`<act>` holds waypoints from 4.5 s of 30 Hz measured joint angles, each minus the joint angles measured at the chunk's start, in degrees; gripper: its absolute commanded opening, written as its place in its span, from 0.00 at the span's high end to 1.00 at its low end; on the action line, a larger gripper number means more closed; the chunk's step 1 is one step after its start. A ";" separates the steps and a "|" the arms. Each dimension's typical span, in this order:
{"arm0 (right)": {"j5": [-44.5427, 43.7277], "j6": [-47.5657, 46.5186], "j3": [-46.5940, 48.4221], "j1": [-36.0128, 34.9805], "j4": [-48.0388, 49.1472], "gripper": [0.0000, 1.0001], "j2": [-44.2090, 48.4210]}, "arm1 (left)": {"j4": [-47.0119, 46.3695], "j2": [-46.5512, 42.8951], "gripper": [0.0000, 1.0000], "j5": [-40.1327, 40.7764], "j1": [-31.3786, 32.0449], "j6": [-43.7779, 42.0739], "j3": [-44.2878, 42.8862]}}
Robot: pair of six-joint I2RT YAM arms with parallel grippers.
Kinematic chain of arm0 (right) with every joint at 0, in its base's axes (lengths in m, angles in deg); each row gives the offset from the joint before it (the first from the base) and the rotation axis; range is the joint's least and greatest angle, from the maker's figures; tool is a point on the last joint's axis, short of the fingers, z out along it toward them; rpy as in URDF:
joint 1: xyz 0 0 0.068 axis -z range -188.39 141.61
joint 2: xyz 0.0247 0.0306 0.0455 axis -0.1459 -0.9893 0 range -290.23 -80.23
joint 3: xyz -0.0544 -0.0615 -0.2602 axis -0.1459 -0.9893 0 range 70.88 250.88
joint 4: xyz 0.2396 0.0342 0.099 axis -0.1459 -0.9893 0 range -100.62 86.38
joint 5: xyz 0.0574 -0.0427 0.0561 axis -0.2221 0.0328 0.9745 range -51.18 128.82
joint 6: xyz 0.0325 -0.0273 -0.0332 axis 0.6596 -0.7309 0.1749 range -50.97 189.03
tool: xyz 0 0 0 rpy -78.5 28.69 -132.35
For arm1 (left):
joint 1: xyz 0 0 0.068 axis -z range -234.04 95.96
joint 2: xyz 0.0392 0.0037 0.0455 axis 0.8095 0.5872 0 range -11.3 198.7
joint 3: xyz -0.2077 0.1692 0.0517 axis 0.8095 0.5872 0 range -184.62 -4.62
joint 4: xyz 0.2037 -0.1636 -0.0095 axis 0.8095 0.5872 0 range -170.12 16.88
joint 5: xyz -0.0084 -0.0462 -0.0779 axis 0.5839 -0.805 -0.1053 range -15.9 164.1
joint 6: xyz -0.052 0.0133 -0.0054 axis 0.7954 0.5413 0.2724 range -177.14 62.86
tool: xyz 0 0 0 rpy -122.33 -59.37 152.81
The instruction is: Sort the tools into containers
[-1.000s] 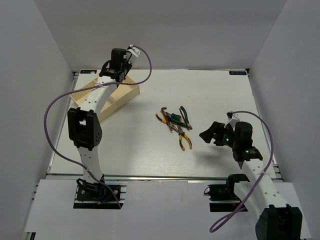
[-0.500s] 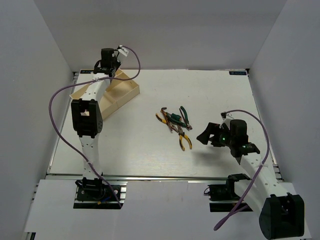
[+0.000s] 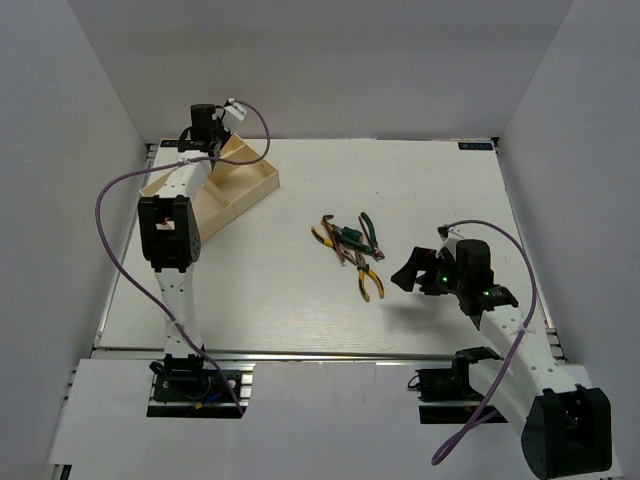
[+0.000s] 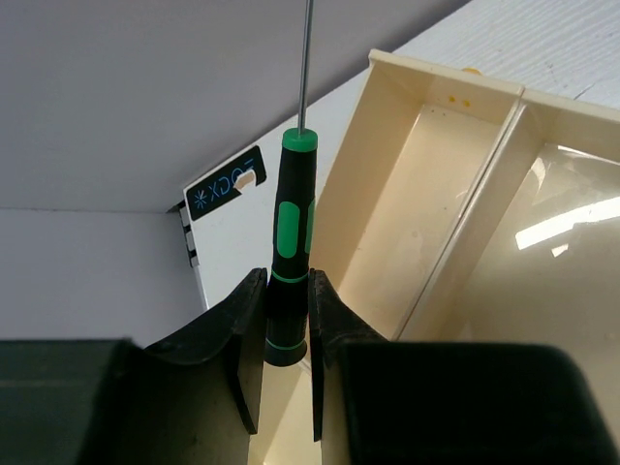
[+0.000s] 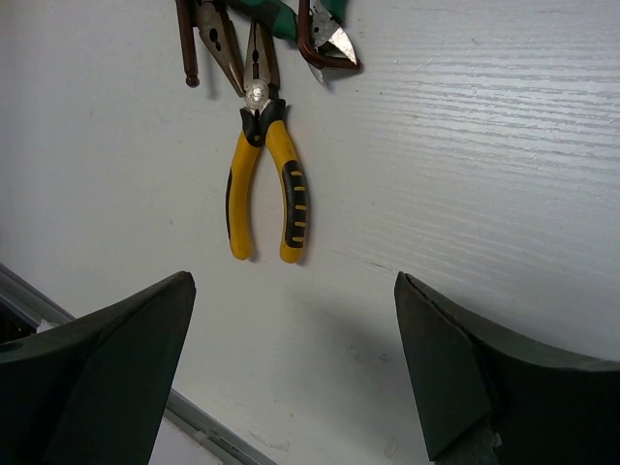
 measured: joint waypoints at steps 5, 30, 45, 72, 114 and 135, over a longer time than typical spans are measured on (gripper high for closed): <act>-0.13 -0.02 -0.02 -0.07 0.00 0.11 0.00 | -0.09 0.00 1.00 -1.16 -0.66 -0.31 2.16; 0.22 -0.02 -1.36 -0.66 1.42 0.11 0.74 | -0.44 1.79 0.59 -0.79 -1.01 -0.07 5.73; 0.28 0.00 -2.10 -0.76 2.19 0.11 2.62 | -3.04 0.52 0.19 1.20 -0.48 6.16 5.73; -1.66 -3.91 7.04 -2.58 4.90 0.39 -4.37 | 10.82 -52.19 0.13 -10.84 2.40 51.30 56.02; 0.79 -25.53 47.25 -11.63 -0.09 0.50 -61.02 | 10.14 -57.07 0.02 -18.51 2.45 57.92 64.98; -3.41 -29.40 50.80 -14.27 -0.90 0.42 -64.02 | 10.12 -56.24 0.02 -20.44 2.45 57.88 64.98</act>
